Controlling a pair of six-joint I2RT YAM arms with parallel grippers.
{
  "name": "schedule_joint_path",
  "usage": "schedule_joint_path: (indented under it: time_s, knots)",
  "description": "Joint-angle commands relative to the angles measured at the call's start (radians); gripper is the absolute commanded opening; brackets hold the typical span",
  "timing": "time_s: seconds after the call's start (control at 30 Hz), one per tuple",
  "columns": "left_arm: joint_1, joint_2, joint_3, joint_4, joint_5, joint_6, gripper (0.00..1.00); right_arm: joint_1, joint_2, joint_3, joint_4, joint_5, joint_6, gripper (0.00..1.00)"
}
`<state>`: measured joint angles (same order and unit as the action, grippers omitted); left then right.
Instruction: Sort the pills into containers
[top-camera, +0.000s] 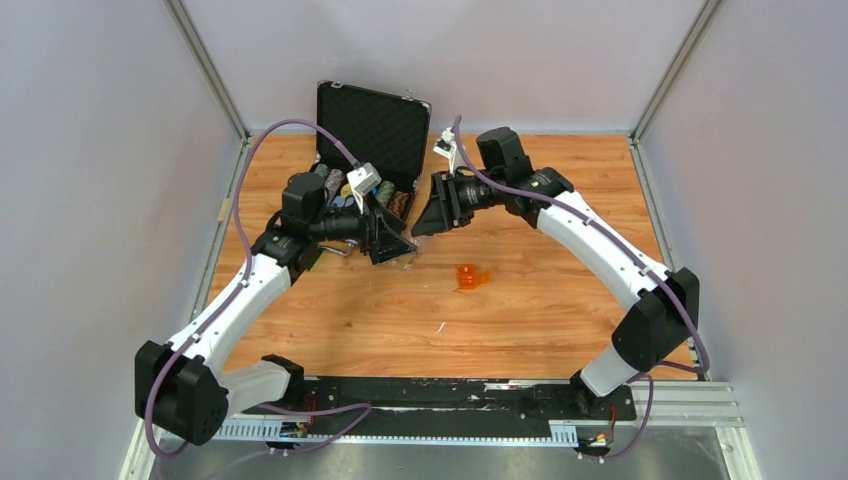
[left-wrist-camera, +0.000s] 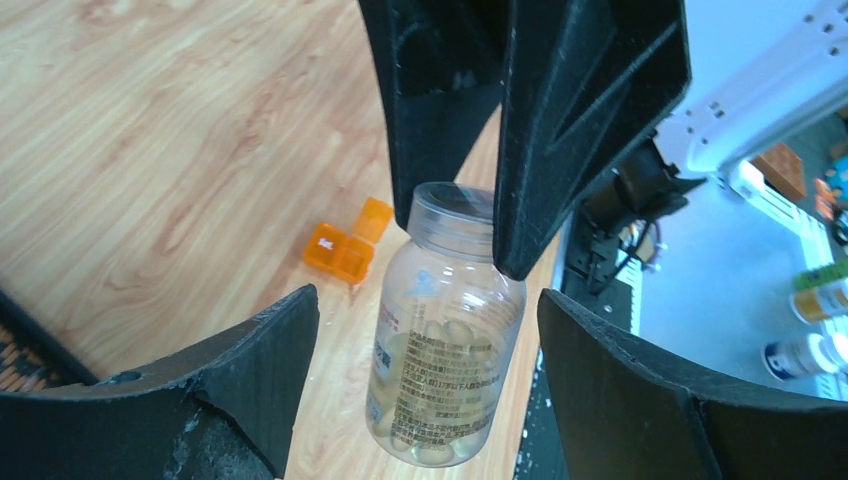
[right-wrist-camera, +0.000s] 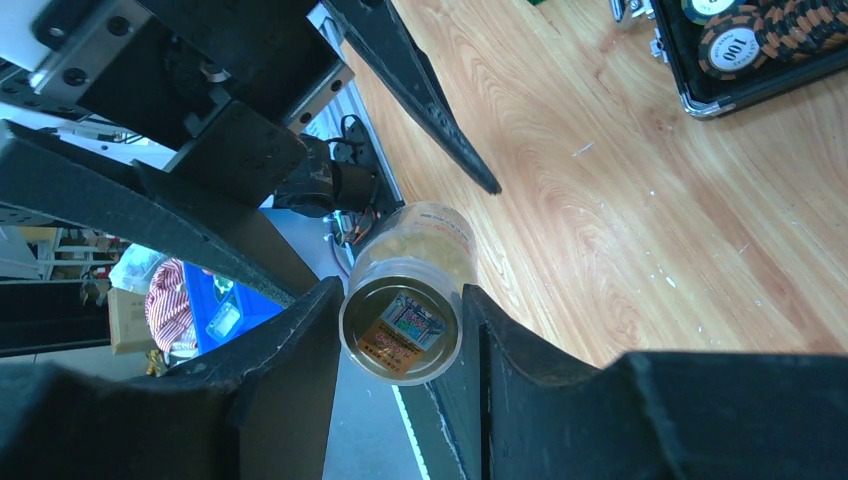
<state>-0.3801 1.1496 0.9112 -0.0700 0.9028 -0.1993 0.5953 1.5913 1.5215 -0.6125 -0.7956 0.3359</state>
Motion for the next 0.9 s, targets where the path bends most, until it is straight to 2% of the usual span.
schedule_joint_path:
  time_s: [0.0,0.2,0.47,0.7,0.77,0.83,0.87]
  knots:
    - [-0.002,-0.006,0.024,0.033,0.148,-0.009,0.86,-0.001,-0.062,-0.001,0.074,-0.056,0.005,0.29]
    - [-0.002,-0.007,-0.013,0.061,0.166,-0.078,0.86,-0.002,-0.079,-0.016,0.103,-0.053,0.009,0.28]
    - [-0.002,0.018,0.017,-0.065,0.155,-0.057,0.81,-0.005,-0.104,-0.049,0.165,-0.042,0.027,0.28]
    - [-0.002,0.048,0.025,-0.084,0.147,-0.048,0.92,-0.006,-0.114,-0.068,0.211,-0.055,0.056,0.28]
    - [-0.002,0.054,0.030,-0.081,0.139,-0.047,0.90,-0.007,-0.112,-0.071,0.212,-0.061,0.060,0.28]
    - [-0.002,0.054,0.037,-0.074,0.148,-0.048,0.83,-0.009,-0.111,-0.074,0.215,-0.067,0.065,0.28]
    - [-0.002,0.054,0.039,-0.073,0.173,-0.040,0.76,-0.012,-0.110,-0.074,0.216,-0.084,0.069,0.28]
